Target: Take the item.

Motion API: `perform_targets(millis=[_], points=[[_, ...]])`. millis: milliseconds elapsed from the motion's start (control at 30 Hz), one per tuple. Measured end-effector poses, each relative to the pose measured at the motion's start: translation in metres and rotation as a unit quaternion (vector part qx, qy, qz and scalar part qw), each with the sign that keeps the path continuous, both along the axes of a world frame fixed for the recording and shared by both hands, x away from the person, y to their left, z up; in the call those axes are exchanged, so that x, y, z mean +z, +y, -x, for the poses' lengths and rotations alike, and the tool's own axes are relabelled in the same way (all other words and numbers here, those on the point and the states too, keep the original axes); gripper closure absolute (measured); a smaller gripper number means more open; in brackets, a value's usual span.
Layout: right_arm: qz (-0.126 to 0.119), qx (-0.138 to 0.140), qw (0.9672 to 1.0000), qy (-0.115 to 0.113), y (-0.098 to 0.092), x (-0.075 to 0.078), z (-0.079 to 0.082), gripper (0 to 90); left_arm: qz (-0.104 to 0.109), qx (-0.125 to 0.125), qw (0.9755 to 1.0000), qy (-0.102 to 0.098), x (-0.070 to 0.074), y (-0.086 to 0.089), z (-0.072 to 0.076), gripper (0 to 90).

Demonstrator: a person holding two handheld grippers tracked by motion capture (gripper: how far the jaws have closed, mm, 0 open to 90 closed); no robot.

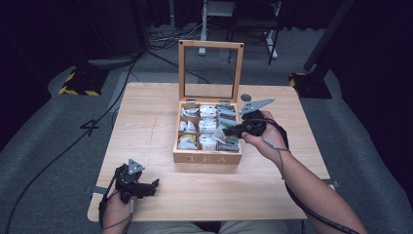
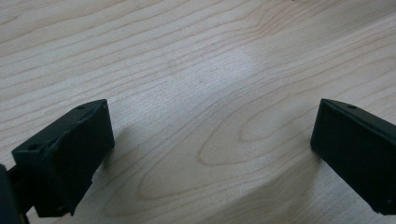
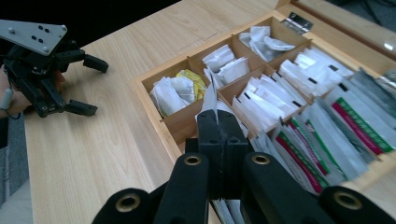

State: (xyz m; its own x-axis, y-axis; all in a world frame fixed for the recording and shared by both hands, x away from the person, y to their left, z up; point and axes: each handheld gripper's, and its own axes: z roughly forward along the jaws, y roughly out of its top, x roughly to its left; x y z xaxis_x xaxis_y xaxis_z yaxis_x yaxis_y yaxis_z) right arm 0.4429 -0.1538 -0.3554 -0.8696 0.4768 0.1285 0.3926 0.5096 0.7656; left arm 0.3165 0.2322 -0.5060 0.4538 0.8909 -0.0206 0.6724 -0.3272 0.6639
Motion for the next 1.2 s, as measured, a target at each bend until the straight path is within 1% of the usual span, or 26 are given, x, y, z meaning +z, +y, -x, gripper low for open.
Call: perform_targets(millis=[67, 167, 267, 433, 567, 667, 833, 967, 1033, 1200], points=[[-0.001, -0.004, 1.0000, -0.007, -0.008, 0.003, 0.003, 90.0, 0.001, 0.000, 1.0000, 0.001, 0.000, 0.000, 0.000, 0.0], [-0.009, -0.013, 0.9998, -0.013, -0.021, 0.009, 0.007, 90.0, 0.001, -0.006, 1.0000, 0.000, 0.000, 0.001, -0.001, 0.0], [-0.009, -0.020, 0.9996, -0.019, -0.032, 0.013, 0.011, 90.0, 0.001, -0.009, 1.0000, -0.001, 0.000, 0.001, -0.002, 0.0], [-0.009, -0.033, 0.9991, -0.027, -0.050, 0.017, 0.017, 90.0, -0.001, -0.013, 0.9999, 0.001, 0.000, 0.002, -0.003, 0.0], [-0.009, -0.048, 0.9983, -0.031, -0.065, 0.019, 0.019, 90.0, -0.002, -0.013, 0.9999, 0.001, 0.000, 0.002, -0.003, 0.0], [-0.007, -0.061, 0.9976, -0.031, -0.078, 0.019, 0.020, 90.0, 0.000, -0.015, 0.9999, 0.000, 0.000, 0.002, -0.004, 0.0], [-0.010, -0.079, 0.9963, -0.031, -0.095, 0.019, 0.021, 90.0, -0.001, -0.017, 0.9998, -0.001, 0.000, 0.002, -0.005, 0.0], [-0.003, -0.094, 0.9950, -0.035, -0.109, 0.018, 0.021, 90.0, 0.000, -0.017, 0.9998, -0.001, 0.000, 0.002, -0.005, 0.0], [0.004, -0.104, 0.9939, -0.038, -0.116, 0.016, 0.021, 90.0, -0.001, -0.017, 0.9998, -0.001, 0.000, 0.002, -0.005, 0.0], [0.011, -0.134, 0.9904, -0.035, -0.139, 0.009, 0.018, 90.0, 0.000, -0.017, 0.9998, -0.001, 0.000, 0.002, -0.005, 0.0]])
